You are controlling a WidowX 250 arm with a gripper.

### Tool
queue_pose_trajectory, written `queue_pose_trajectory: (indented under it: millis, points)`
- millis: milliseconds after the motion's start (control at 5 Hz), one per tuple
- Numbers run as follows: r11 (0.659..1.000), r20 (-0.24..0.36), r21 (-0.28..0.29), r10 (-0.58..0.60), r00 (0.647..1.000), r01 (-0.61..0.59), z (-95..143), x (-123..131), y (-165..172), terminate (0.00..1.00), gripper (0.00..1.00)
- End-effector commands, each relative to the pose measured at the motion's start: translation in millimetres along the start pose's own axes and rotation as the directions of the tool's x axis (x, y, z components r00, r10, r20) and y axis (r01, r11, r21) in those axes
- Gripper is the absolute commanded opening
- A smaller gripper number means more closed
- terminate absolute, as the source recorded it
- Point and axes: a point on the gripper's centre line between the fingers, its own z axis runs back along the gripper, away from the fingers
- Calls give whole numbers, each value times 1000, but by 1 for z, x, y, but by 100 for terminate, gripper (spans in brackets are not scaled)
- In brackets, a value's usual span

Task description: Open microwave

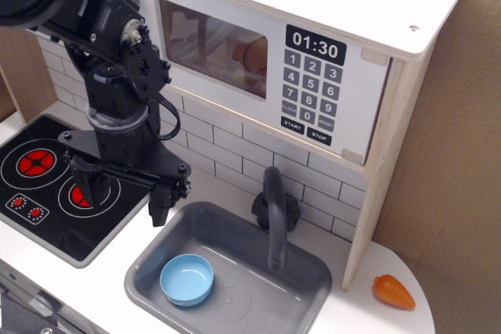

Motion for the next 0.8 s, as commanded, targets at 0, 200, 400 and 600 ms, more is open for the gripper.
queue_pose_trajectory:
  millis: [0, 200, 400, 600]
  points:
    - [1000, 0, 0, 0, 1000, 0, 0, 0, 0, 0, 100]
    - [996, 65, -17, -92, 994, 93, 14, 28, 21, 0, 100]
    - [990, 80, -52, -130, 988, 134, 29, 53, 41, 0, 100]
    - [988, 121, -52, -140, 983, 147, 37, 80, 57, 0, 100]
